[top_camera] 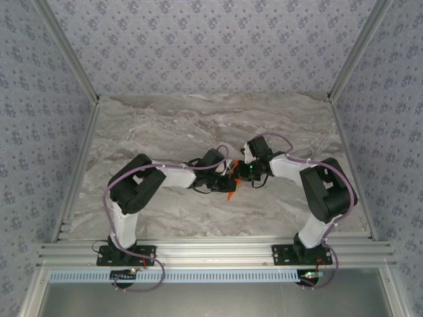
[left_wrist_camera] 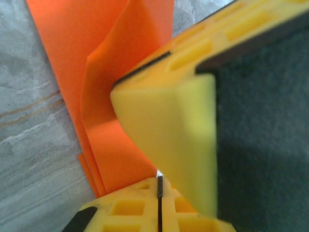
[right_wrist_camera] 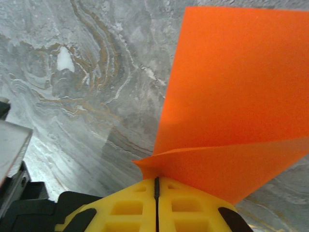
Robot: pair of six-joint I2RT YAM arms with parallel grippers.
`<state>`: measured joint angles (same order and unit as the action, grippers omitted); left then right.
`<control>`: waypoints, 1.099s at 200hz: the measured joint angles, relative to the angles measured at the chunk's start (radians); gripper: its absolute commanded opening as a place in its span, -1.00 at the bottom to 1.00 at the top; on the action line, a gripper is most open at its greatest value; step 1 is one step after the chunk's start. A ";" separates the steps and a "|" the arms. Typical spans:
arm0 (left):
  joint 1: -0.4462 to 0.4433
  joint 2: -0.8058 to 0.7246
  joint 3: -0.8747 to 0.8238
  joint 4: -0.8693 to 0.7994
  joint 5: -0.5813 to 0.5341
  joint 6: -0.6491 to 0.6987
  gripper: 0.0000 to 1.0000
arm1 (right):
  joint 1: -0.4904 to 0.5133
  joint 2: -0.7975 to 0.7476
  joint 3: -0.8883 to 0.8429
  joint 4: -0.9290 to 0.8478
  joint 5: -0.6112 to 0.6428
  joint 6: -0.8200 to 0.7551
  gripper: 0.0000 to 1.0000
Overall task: Fold a paper plane with a square sheet of paper (fold left side to right side)
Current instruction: Fold the wing for the fifth time at the center of the table.
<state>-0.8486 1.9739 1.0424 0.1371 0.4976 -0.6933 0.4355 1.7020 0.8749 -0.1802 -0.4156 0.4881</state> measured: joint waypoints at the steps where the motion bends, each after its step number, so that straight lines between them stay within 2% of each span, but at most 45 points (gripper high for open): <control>1: 0.000 0.000 0.000 0.000 0.000 0.000 -0.86 | 0.000 0.000 0.001 -0.001 0.002 0.000 -0.84; 114: 0.016 0.012 -0.003 0.023 0.044 -0.021 -0.87 | -0.009 0.021 0.003 -0.014 0.037 -0.037 -0.84; 220: 0.031 0.029 0.002 0.031 0.087 -0.059 -0.89 | -0.071 0.021 -0.029 0.028 -0.034 -0.039 -0.85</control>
<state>-0.8173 2.0029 1.0447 0.1684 0.5846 -0.7521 0.3645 1.7226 0.8459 -0.1524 -0.4496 0.4496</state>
